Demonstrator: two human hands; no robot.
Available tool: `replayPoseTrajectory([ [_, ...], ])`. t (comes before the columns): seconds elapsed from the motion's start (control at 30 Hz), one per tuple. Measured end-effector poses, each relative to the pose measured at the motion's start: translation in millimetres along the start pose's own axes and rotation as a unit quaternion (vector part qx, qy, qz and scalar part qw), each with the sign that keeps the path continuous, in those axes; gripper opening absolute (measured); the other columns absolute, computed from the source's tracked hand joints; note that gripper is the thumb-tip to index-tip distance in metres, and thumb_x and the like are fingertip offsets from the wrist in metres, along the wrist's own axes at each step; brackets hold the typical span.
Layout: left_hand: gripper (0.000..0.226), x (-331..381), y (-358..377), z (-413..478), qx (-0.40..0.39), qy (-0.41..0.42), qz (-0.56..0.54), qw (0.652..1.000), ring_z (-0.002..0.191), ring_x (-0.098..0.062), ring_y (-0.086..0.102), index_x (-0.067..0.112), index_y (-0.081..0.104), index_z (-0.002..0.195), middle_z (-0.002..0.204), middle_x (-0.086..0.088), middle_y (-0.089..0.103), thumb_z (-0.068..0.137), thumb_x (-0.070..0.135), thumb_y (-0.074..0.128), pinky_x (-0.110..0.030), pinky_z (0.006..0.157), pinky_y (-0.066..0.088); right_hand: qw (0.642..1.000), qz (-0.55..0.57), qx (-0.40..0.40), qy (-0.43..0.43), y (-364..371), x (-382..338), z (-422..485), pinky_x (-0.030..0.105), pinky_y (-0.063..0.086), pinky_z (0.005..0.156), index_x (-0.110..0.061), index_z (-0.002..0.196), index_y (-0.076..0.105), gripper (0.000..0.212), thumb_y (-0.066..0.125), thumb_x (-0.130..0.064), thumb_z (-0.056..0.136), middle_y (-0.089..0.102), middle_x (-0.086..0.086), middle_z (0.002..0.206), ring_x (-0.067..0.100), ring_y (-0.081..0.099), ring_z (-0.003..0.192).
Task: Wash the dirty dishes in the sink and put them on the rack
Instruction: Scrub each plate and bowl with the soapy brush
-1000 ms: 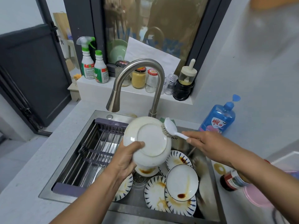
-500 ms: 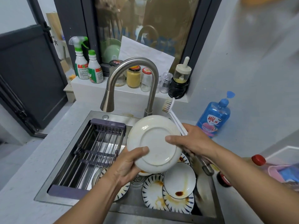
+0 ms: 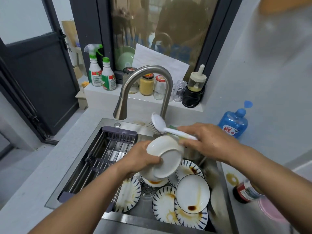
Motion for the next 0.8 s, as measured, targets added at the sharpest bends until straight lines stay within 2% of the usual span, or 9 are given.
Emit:
replayPoseTrajectory([
  [0.1, 0.046, -13, -10, 1, 0.045, -0.027, 0.009, 0.999, 0.101, -0.023, 0.066, 0.015, 0.069, 0.116, 0.108, -0.001, 0.072, 0.075, 0.002, 0.083, -0.031, 0.077, 0.054, 0.992, -0.123, -0.031, -0.012, -10, -13, -15, 0.034, 0.047, 0.067, -0.062, 0.141, 0.036, 0.041, 0.025, -0.066, 0.102, 0.053, -0.016, 0.083, 0.014, 0.055, 0.083],
  [0.17, 0.046, -14, -10, 1, 0.065, -0.023, 0.002, 0.998, 0.097, -0.017, 0.062, 0.016, 0.067, 0.112, 0.103, 0.003, 0.068, 0.073, -0.002, 0.084, -0.025, 0.071, 0.048, 0.979, -0.194, -0.039, -0.045, 0, -35, -23, 0.032, 0.041, 0.061, -0.059, 0.142, 0.034, 0.041, 0.023, -0.064, 0.103, 0.045, -0.014, 0.080, 0.018, 0.054, 0.078],
  [0.23, 0.044, -14, -8, 0, 0.077, -0.019, -0.006, 0.997, 0.090, -0.014, 0.062, 0.017, 0.066, 0.109, 0.097, 0.006, 0.068, 0.074, -0.006, 0.082, -0.019, 0.064, 0.045, 0.974, -0.220, -0.031, -0.051, 6, -42, -23, 0.034, 0.040, 0.060, -0.052, 0.139, 0.036, 0.038, 0.024, -0.062, 0.105, 0.045, -0.009, 0.084, 0.027, 0.060, 0.081],
  [0.33, 0.040, -18, -8, -6, 0.084, -0.022, -0.008, 0.996, 0.093, -0.018, 0.065, 0.017, 0.068, 0.111, 0.100, 0.003, 0.071, 0.077, 0.002, 0.081, -0.022, 0.066, 0.048, 0.979, -0.199, -0.027, 0.030, -2, -11, -16, 0.036, 0.042, 0.062, -0.049, 0.132, 0.043, 0.034, 0.025, -0.060, 0.105, 0.051, -0.005, 0.085, 0.028, 0.058, 0.080],
  [0.43, 0.043, -18, -14, -10, 0.097, -0.005, -0.017, 0.995, 0.097, -0.021, 0.066, 0.020, 0.067, 0.113, 0.105, -0.001, 0.070, 0.076, 0.006, 0.083, -0.028, 0.070, 0.055, 0.983, -0.145, -0.062, 0.098, -6, 28, -19, 0.040, 0.054, 0.071, -0.043, 0.126, 0.055, 0.032, 0.031, -0.055, 0.106, 0.059, -0.008, 0.086, 0.017, 0.060, 0.080],
  [0.53, 0.044, -17, -9, -8, 0.090, -0.004, -0.023, 0.996, 0.099, -0.022, 0.066, 0.019, 0.068, 0.115, 0.105, -0.002, 0.071, 0.076, 0.005, 0.083, -0.031, 0.074, 0.057, 0.992, -0.095, -0.050, 0.071, -4, 15, -22, 0.041, 0.056, 0.073, -0.052, 0.132, 0.050, 0.034, 0.033, -0.059, 0.104, 0.057, -0.014, 0.079, 0.011, 0.059, 0.078],
  [0.67, 0.040, -22, -4, -7, 0.095, -0.009, -0.075, 0.993, 0.099, -0.023, 0.068, 0.021, 0.069, 0.106, 0.103, 0.000, 0.073, 0.077, -0.004, 0.079, -0.028, 0.075, 0.058, 0.991, -0.129, -0.039, -0.004, 7, -21, -21, 0.038, 0.051, 0.070, -0.057, 0.134, 0.040, 0.034, 0.029, -0.063, 0.103, 0.059, -0.013, 0.088, 0.016, 0.059, 0.086],
  [0.73, 0.042, -25, -8, -10, 0.108, -0.022, -0.132, 0.985, 0.100, -0.024, 0.069, 0.020, 0.067, 0.108, 0.105, -0.003, 0.073, 0.076, -0.005, 0.080, -0.037, 0.079, 0.061, 0.994, -0.098, -0.035, 0.039, 4, 3, -15, 0.040, 0.054, 0.075, -0.062, 0.135, 0.041, 0.034, 0.032, -0.063, 0.102, 0.060, -0.014, 0.092, 0.015, 0.059, 0.086],
  [0.8, 0.043, -30, -13, -12, 0.118, -0.038, -0.226, 0.966, 0.099, -0.028, 0.070, 0.016, 0.064, 0.111, 0.106, -0.008, 0.073, 0.077, -0.008, 0.077, -0.043, 0.078, 0.062, 0.994, -0.032, -0.046, 0.093, 4, 38, -15, 0.043, 0.055, 0.084, -0.059, 0.134, 0.050, 0.033, 0.038, -0.059, 0.103, 0.065, -0.012, 0.100, 0.015, 0.061, 0.090],
])
Point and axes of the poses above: each hand's wrist, its own z-axis towards the middle knuckle, its own y-axis out of the palm, x = y × z, the point moved 9 cm from there along z, towards the middle knuckle
